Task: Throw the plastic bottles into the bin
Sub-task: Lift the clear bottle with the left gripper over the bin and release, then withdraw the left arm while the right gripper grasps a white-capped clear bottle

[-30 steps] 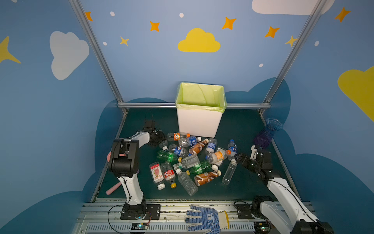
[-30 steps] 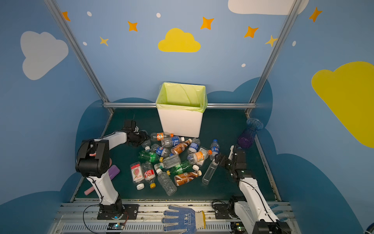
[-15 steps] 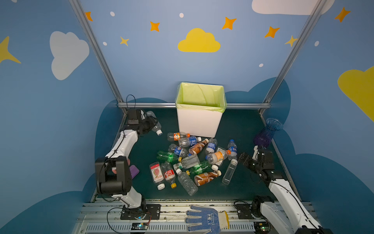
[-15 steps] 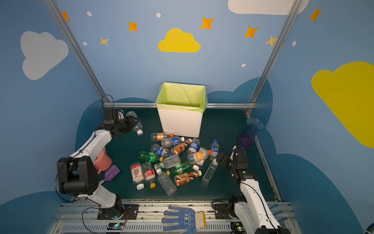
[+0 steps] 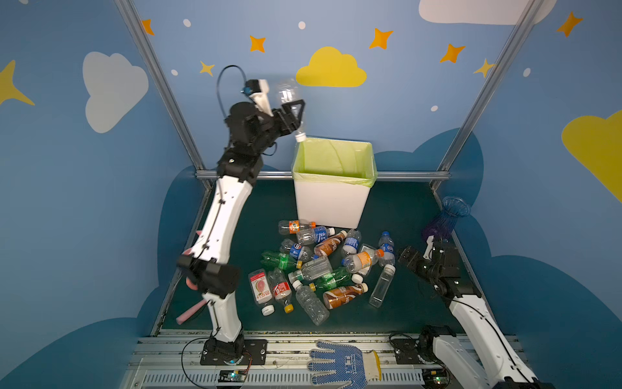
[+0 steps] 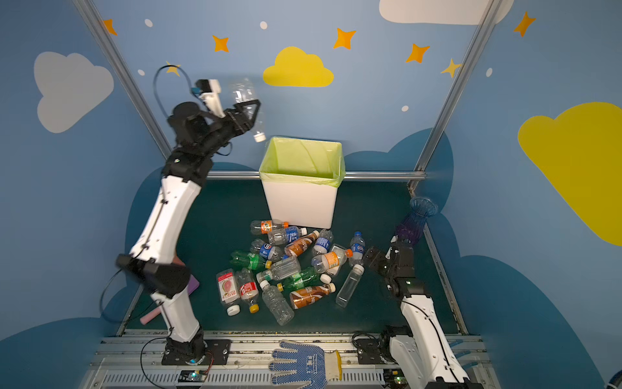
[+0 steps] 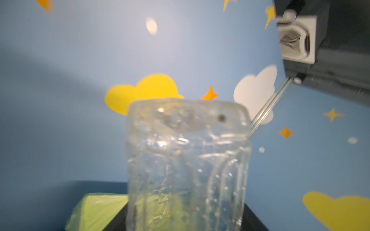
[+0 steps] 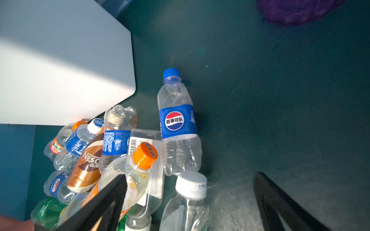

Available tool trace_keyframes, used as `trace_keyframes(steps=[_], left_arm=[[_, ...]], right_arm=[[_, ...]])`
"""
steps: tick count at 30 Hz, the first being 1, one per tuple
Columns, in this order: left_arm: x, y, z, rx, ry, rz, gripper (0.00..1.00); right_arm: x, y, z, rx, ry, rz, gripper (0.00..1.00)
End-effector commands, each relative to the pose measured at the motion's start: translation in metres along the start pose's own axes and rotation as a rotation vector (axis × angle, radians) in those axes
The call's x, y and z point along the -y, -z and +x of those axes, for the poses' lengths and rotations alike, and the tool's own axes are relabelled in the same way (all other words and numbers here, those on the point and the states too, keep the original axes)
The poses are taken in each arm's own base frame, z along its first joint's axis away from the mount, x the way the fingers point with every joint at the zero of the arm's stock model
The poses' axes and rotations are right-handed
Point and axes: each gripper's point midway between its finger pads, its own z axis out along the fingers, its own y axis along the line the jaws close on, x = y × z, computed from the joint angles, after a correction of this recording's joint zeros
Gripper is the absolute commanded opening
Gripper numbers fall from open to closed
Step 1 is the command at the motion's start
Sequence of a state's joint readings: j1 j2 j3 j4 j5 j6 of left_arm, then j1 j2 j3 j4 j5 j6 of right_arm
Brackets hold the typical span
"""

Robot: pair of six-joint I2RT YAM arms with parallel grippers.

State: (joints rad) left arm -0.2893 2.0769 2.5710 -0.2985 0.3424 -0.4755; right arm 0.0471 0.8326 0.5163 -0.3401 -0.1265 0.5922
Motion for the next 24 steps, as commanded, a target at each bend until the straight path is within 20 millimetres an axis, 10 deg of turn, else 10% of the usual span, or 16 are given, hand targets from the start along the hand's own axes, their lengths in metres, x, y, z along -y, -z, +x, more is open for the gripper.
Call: trace_keyframes(steps=[1,13,24], left_arm=[[-0.023,-0.011,0.068,-0.239,0.077,-0.073,0.97],[0.031,0.047,0.020,-0.004,-0.086,-0.040,1.00],[-0.021,0.130,0.070,-0.005,-0.173,-0.252,1.00]], right_arm=[[-0.014,0.005,-0.002,-0.037,0.012,-0.048,0.97],[0.009,0.015,0.037,-0.147,-0.052,0.057,0.97],[0.012,0.003,0.101,-0.365,-0.028,0.143,0.89]])
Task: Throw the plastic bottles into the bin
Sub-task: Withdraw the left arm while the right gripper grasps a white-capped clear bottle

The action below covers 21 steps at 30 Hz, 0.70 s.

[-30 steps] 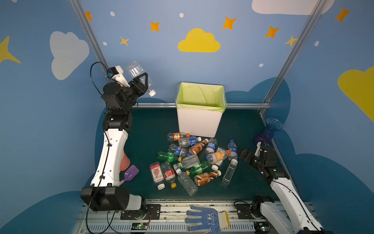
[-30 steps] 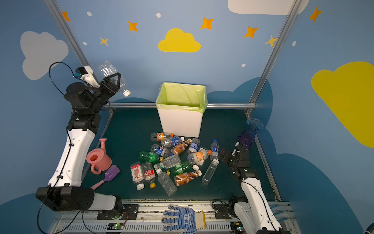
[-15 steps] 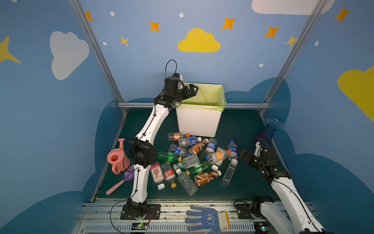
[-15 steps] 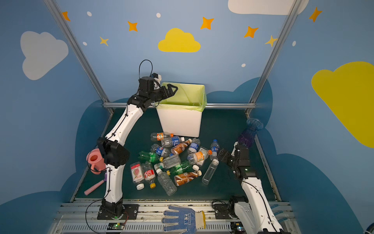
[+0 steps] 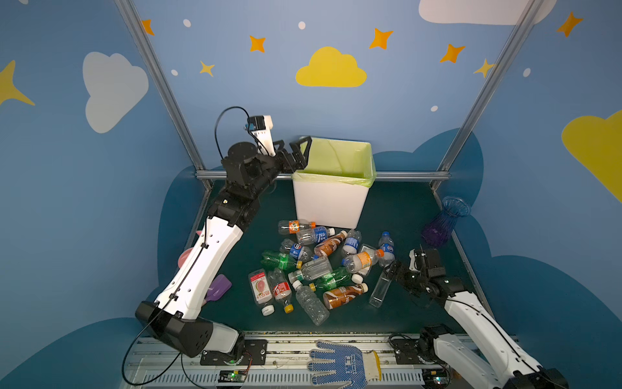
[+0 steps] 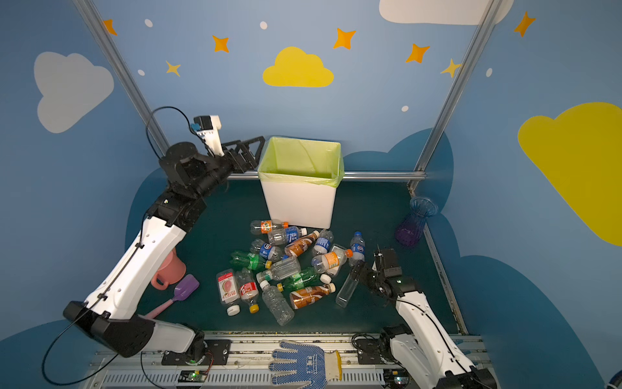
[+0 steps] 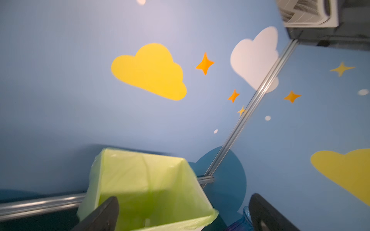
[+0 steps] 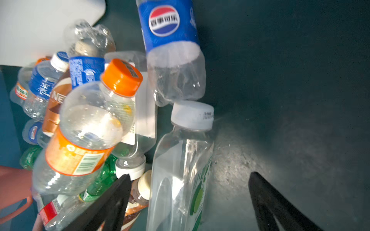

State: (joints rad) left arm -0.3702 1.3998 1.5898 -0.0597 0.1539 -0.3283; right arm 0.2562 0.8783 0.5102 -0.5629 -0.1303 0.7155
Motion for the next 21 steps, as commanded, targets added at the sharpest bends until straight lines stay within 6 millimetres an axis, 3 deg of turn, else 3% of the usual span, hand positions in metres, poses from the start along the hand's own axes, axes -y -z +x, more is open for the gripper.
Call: trace_keyframes(steps=[1,5,13,16,21], left_arm=[[-0.047,0.010,0.029,-0.017,-0.047,-0.168,1.00],[-0.082,0.034,0.064,-0.075,0.002,-0.243,1.00],[-0.138,0.065,0.155,-0.294,0.070,-0.375,1.00],[-0.154,0.079,0.173,-0.319,0.107,-0.446,1.00],[-0.169,0.095,0.185,-0.323,0.105,-0.498,1.00]], right_arm=[[0.015,-0.003,0.019,-0.059,-0.023,0.088,0.89],[0.017,-0.003,0.023,-0.067,-0.015,0.119,0.89],[-0.004,-0.009,0.015,-0.077,0.039,0.137,0.90],[-0.001,-0.013,0.018,-0.097,0.050,0.176,0.89],[0.002,-0.013,0.018,-0.090,0.054,0.198,0.85]])
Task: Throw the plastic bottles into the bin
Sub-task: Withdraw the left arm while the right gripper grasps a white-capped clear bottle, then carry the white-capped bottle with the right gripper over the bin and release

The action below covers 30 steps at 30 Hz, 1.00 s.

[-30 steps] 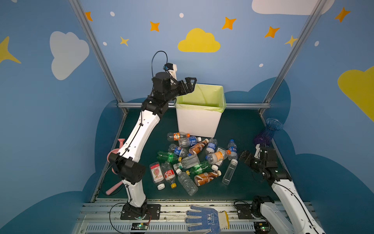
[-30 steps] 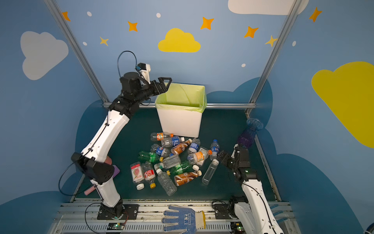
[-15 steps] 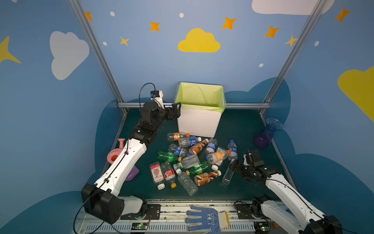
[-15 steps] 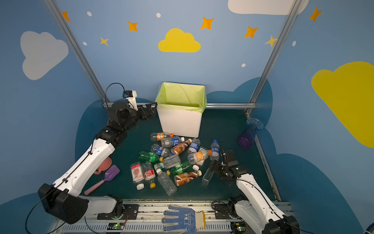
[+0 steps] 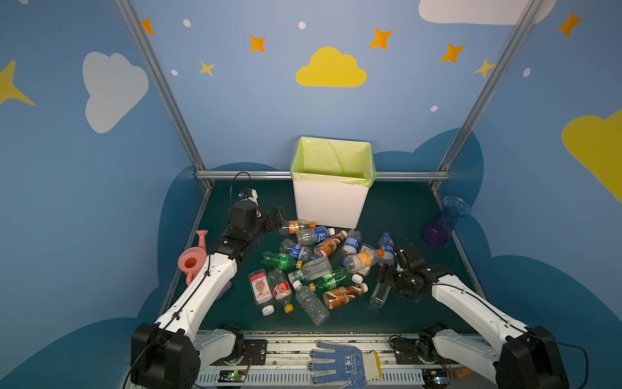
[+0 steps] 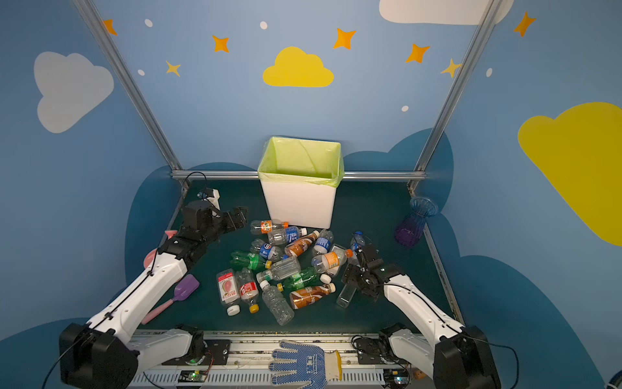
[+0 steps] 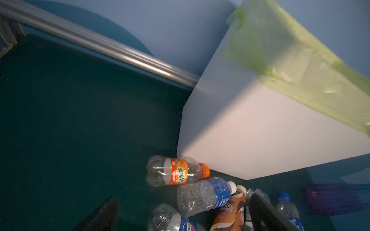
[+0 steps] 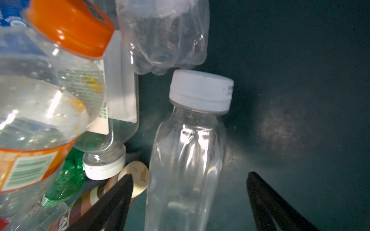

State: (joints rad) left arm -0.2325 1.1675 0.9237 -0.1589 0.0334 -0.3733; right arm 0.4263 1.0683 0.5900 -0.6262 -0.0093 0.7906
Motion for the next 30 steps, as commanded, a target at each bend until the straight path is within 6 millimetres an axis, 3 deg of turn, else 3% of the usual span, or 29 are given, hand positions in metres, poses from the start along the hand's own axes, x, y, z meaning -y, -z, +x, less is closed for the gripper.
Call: trace_keyframes(steps=[1,4,8,14,20,24,25,28,30], left_arm=[[-0.010,0.009,-0.005,0.031,0.020,-0.031,1.00],[-0.019,0.009,0.000,0.021,0.038,-0.056,1.00],[-0.030,0.009,0.007,0.014,0.058,-0.088,1.00],[-0.047,0.008,0.015,0.006,0.075,-0.153,1.00],[-0.062,0.006,0.021,-0.005,0.118,-0.192,1.00],[-0.069,0.004,0.025,-0.010,0.146,-0.210,1.00],[-0.071,0.004,0.027,-0.013,0.153,-0.215,1.00],[-0.075,0.002,0.028,-0.014,0.172,-0.223,1.00],[-0.077,0.000,0.030,-0.021,0.183,-0.225,1.00]], right_arm=[[0.006,0.003,-0.003,0.016,-0.008,0.042,0.83],[0.009,0.001,-0.001,0.002,-0.003,0.061,0.79],[0.013,-0.002,0.001,-0.010,0.017,0.091,0.58],[0.017,-0.003,-0.001,-0.018,0.007,0.101,0.36],[0.008,0.021,-0.021,0.090,0.002,0.021,0.22],[0.005,0.051,-0.041,0.212,0.015,-0.021,0.20],[-0.004,0.069,-0.054,0.267,0.027,-0.057,0.19],[-0.022,0.136,-0.099,0.461,0.079,-0.135,0.19],[-0.034,0.205,-0.137,0.643,0.107,-0.165,0.19]])
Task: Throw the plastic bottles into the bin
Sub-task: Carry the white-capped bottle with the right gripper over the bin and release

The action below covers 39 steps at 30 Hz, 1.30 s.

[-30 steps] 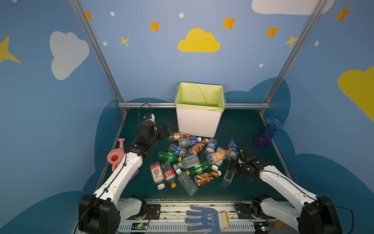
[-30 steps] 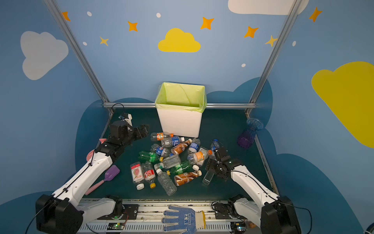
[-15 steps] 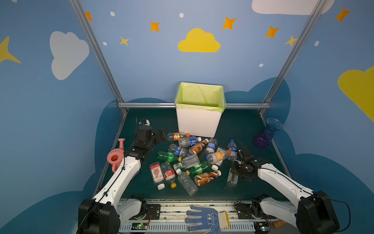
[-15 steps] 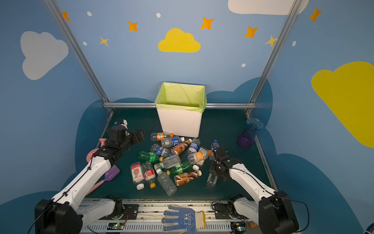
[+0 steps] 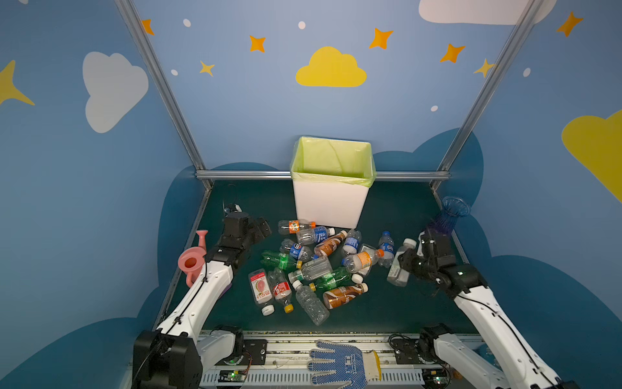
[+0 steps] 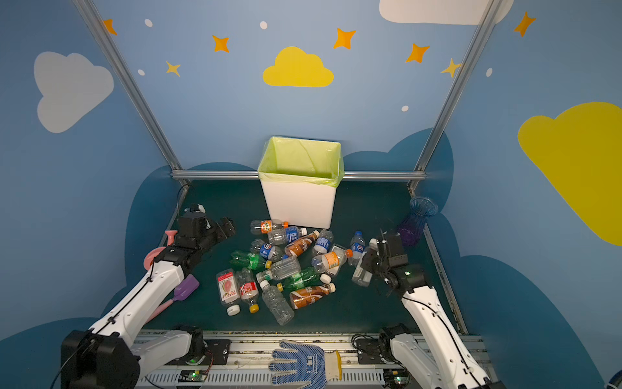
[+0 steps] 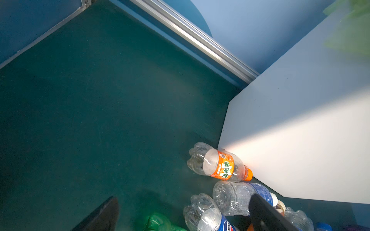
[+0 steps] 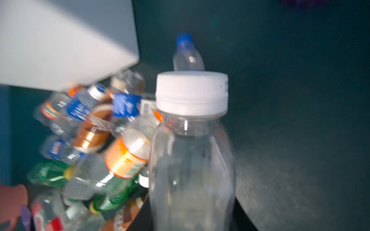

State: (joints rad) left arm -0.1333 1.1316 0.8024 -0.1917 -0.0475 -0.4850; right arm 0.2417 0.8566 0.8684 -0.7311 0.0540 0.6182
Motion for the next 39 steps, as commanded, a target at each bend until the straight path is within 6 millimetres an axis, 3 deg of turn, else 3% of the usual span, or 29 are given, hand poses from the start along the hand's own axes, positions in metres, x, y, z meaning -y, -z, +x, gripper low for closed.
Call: trace_keyframes(steps=[1,3,6,9,11,13,15,17,19,21,22,23,26,31,36,39], left_arm=[[-0.007,-0.003,0.003,-0.010,0.030,-0.022,1.00],[-0.008,-0.005,0.006,-0.020,0.035,-0.027,1.00],[-0.013,-0.008,0.011,-0.035,0.044,-0.045,1.00],[-0.016,-0.008,0.013,-0.040,0.053,-0.053,1.00],[-0.016,-0.008,0.014,-0.041,0.055,-0.050,1.00],[-0.015,-0.008,0.015,-0.042,0.056,-0.048,1.00],[-0.015,-0.008,0.015,-0.045,0.057,-0.048,1.00],[-0.016,-0.009,0.015,-0.047,0.058,-0.050,1.00],[-0.017,-0.010,0.016,-0.053,0.056,-0.055,1.00],[-0.017,-0.009,0.017,-0.060,0.051,-0.055,1.00],[-0.018,-0.009,0.018,-0.062,0.050,-0.056,1.00],[-0.018,-0.009,0.018,-0.060,0.051,-0.056,1.00],[-0.015,-0.011,0.019,-0.067,0.054,-0.038,1.00],[-0.013,-0.013,0.021,-0.084,0.057,-0.032,1.00],[-0.016,-0.011,0.025,-0.114,0.058,-0.054,1.00],[-0.017,-0.008,0.031,-0.145,0.037,-0.053,1.00]], right_arm=[[-0.034,0.082,-0.102,0.329,0.100,-0.073,0.20],[-0.057,0.139,-0.160,0.524,0.112,-0.110,0.21],[-0.103,0.204,-0.219,0.740,0.118,-0.261,0.19],[-0.153,0.220,-0.256,0.799,0.112,-0.470,0.19],[-0.189,0.203,-0.270,0.747,0.111,-0.609,0.19],[-0.230,0.166,-0.274,0.655,0.140,-0.689,0.20],[-0.275,0.114,-0.265,0.524,0.201,-0.734,0.23],[-0.322,0.055,-0.241,0.334,0.276,-0.787,0.27],[-0.347,0.021,-0.227,0.236,0.344,-0.780,0.40],[-0.351,0.010,-0.232,0.249,0.376,-0.723,0.64],[-0.350,0.015,-0.240,0.283,0.367,-0.708,0.79],[-0.346,0.022,-0.249,0.317,0.356,-0.696,0.84],[-0.333,0.048,-0.267,0.408,0.332,-0.663,0.89],[-0.308,0.086,-0.262,0.516,0.326,-0.658,0.92],[-0.267,0.079,-0.232,0.476,0.325,-0.589,0.93],[-0.225,0.063,-0.207,0.438,0.294,-0.506,0.93]])
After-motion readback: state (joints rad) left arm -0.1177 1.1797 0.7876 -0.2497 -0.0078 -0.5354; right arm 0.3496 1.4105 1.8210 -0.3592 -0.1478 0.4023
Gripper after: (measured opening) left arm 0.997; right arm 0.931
